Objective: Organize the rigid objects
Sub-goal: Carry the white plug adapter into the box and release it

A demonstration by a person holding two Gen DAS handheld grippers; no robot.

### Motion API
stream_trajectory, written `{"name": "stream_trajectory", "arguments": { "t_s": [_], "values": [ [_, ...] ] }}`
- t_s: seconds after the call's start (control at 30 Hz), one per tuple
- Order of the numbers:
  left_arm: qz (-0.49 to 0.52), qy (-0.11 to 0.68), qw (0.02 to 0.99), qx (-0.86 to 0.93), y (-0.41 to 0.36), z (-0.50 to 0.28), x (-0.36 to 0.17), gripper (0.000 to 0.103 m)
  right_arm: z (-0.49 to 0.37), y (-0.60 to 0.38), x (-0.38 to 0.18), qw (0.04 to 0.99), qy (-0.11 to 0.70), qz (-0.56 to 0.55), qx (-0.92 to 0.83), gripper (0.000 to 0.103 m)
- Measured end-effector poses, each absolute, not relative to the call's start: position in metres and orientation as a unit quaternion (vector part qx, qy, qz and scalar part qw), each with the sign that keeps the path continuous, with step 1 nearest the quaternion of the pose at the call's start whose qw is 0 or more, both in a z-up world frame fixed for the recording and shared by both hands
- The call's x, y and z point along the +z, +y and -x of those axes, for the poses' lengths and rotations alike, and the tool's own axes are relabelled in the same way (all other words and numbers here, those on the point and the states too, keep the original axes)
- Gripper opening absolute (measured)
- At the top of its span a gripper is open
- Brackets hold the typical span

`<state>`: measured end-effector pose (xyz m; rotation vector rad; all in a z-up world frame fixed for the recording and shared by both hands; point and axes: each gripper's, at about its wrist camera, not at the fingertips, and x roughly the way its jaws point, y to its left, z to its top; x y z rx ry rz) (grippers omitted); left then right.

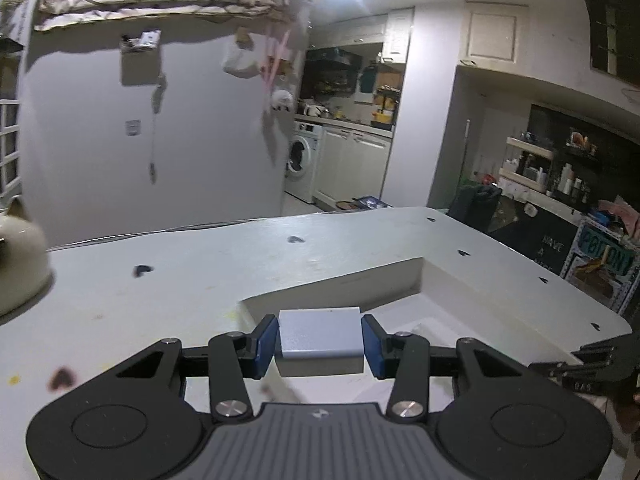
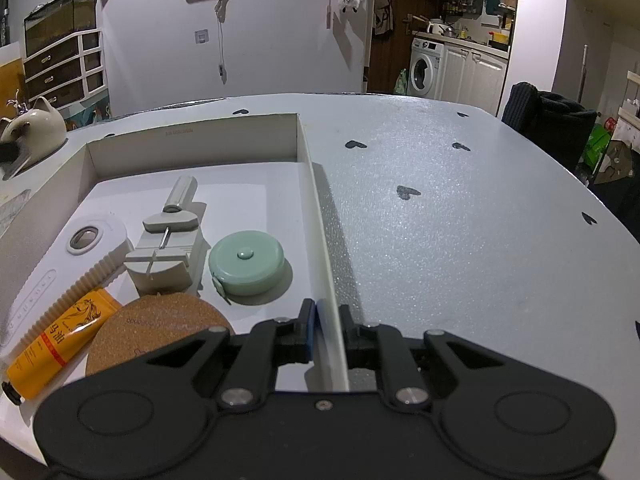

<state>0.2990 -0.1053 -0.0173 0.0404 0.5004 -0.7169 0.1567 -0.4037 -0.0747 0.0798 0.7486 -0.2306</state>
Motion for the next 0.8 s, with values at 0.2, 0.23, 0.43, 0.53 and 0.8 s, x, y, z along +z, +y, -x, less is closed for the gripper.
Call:
{"name": "stream_trajectory", "arguments": {
  "t_s": [0.2,0.23,0.43,0.53,0.8],
  "values": [
    [-0.035,0.285,0.89,-0.353,-0.15,-0.313,-0.025,0.046,-0.157,-0.404,-0.075,0.924,0.364,-0.039,-0.112,0.013],
    [-0.038,0.296,0.887,-0.352,-0.16,-0.316,-0.028,0.046,-0.157,-0.404,-0.075,0.924,0.364,-0.04,-0.112,0.013],
    [-0.054,0.345,0.869,-0.351,-0.197,-0.326,-0.045,0.046,-0.156,-0.404,-0.075,0.924,0.363,-0.041,-0.112,0.013],
    [-0.074,0.354,0.866,-0.346,-0.212,-0.328,-0.053,0.046,-0.156,-0.403,-0.075,0.924,0.363,-0.041,-0.112,0.013],
    [-0.088,0.364,0.863,-0.34,-0.227,-0.334,-0.059,0.046,-0.156,-0.403,-0.075,0.924,0.362,-0.042,-0.112,0.013]
  ]
}}
